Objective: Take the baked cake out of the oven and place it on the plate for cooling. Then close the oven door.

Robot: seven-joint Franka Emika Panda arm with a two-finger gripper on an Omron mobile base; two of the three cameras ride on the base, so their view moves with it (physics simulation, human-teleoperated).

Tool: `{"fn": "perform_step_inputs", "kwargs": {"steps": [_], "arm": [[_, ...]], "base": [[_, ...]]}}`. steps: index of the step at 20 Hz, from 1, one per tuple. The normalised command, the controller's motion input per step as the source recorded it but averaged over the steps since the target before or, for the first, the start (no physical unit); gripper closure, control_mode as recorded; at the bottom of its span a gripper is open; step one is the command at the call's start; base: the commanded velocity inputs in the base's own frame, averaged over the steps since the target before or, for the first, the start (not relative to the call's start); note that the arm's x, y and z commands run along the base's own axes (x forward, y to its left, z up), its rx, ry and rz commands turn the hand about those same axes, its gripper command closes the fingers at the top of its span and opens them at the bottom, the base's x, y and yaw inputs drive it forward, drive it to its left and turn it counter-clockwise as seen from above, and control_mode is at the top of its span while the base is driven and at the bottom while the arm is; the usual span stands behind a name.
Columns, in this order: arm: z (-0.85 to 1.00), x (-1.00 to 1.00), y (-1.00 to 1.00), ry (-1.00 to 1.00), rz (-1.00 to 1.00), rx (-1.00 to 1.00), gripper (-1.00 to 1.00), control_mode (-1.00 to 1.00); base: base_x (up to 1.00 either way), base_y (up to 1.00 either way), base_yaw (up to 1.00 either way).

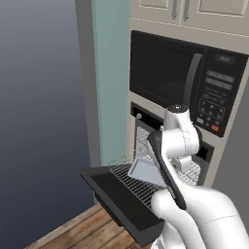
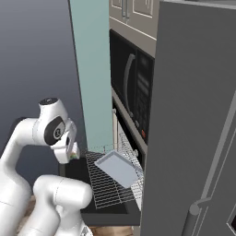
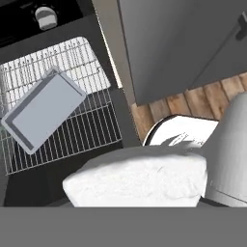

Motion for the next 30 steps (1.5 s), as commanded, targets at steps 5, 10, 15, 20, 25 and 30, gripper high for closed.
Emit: {"fn": "perform_step_inputs", "kwargs": {"steps": [5,10,15,20,25,30], "arm": [[0.63,0.01,-0.2,-0.01,-0.08,0.01,1.0,-1.0],[0.23,0.05,-0.12,0.0,-0.06,0.05,1.0,-1.0],[0.0,0.0,0.0,0.0,0.0,0.0,1.0,-1.0],[0.0,-0.01,0.0,0.0,0.0,0.0,1.0,1.0],[0.0,0.0,0.0,0.0,0.0,0.0,1.0,1.0],[0.0,0.0,0.0,0.0,0.0,0.0,1.0,1.0]], "base": [[0.0,0.0,0.0],[0.0,0.0,0.0],[0.0,0.0,0.0],[-0.16,0.0,0.0],[-0.65,0.0,-0.01],[-0.63,0.0,0.0]]}}
